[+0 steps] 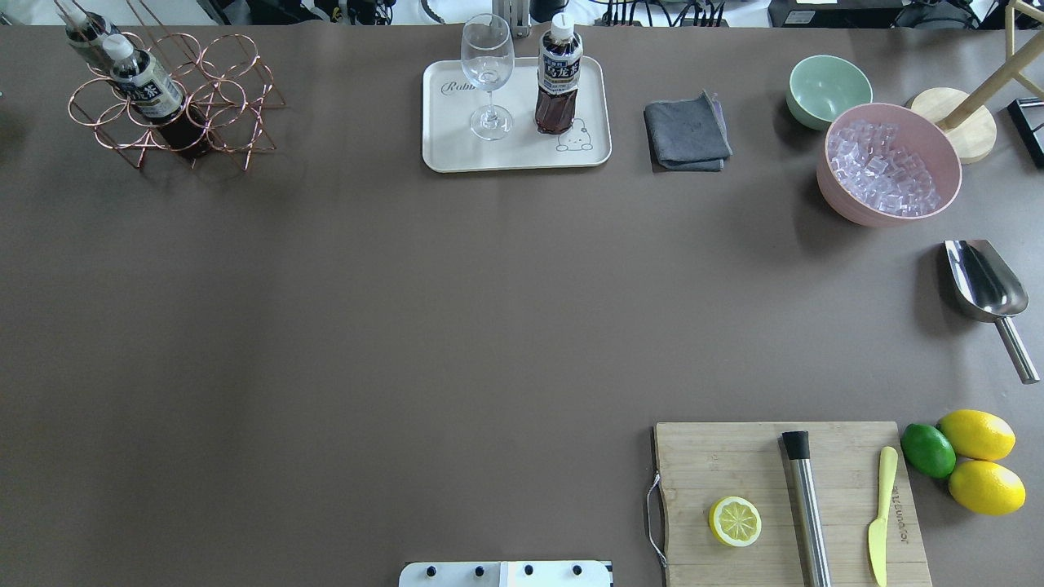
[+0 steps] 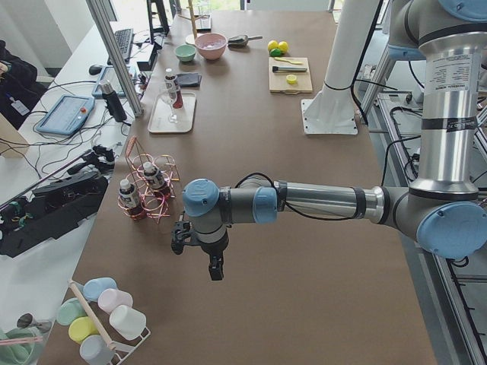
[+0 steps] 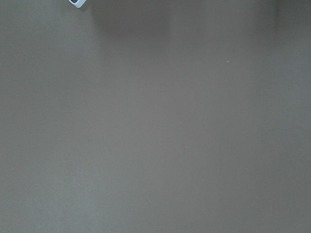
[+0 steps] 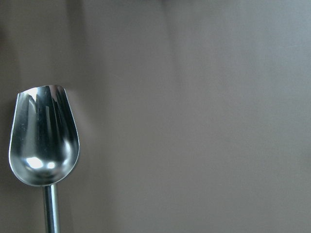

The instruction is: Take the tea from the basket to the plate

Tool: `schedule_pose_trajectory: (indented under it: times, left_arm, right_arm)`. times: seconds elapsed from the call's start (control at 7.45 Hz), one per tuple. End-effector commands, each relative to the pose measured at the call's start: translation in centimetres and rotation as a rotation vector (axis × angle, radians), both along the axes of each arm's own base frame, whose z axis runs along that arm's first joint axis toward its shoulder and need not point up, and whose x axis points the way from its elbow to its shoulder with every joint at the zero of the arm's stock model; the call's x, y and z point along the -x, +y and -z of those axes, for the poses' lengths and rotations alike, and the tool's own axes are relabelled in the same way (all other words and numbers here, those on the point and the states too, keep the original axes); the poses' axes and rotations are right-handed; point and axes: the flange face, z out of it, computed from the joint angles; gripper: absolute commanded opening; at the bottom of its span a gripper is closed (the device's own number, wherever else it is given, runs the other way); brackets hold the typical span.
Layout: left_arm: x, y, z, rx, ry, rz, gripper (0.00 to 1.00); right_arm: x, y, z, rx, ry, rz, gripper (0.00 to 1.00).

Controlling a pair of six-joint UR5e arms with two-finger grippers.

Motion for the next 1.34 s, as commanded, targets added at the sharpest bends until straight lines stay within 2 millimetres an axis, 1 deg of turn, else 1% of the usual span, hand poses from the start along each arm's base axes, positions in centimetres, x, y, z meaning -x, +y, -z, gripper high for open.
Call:
schedule_pose_trajectory:
  times: [0.0, 0.27, 0.67, 0.94, 1.07, 1.21]
  left_arm:
    - [-0.1, -0.2, 0.0, 0.001, 0.000, 0.000, 0.98]
    - [-0.1, -0.3, 0.1, -0.002, 0.000, -0.002, 0.98]
    - [-0.3, -0.6, 0.3, -0.007, 0.000, -0.005, 0.98]
    - [-0.3, -0.6, 0.4, -0.009, 0.000, -0.005, 0.98]
    - [-0.3, -0.6, 0.5, -0.009, 0.000, -0.003, 0.98]
    - [-0.3, -0.6, 0.5, -0.009, 0.000, -0.003, 0.98]
  right_arm:
    - [-0.1, 1.8, 0.2, 0.009, -0.005, -0.014, 1.00]
    - [0.0, 2.2, -0.5, 0.022, -0.023, -0.013, 1.00]
    - [-0.1, 1.9, -0.3, 0.022, -0.019, -0.020, 1.00]
    - [-0.1, 1.7, -0.7, 0.020, -0.004, -0.009, 1.00]
    - [0.8, 1.4, -0.7, 0.018, 0.010, 0.018, 1.00]
    - [1.7, 0.4, -0.4, 0.011, 0.055, 0.043, 1.00]
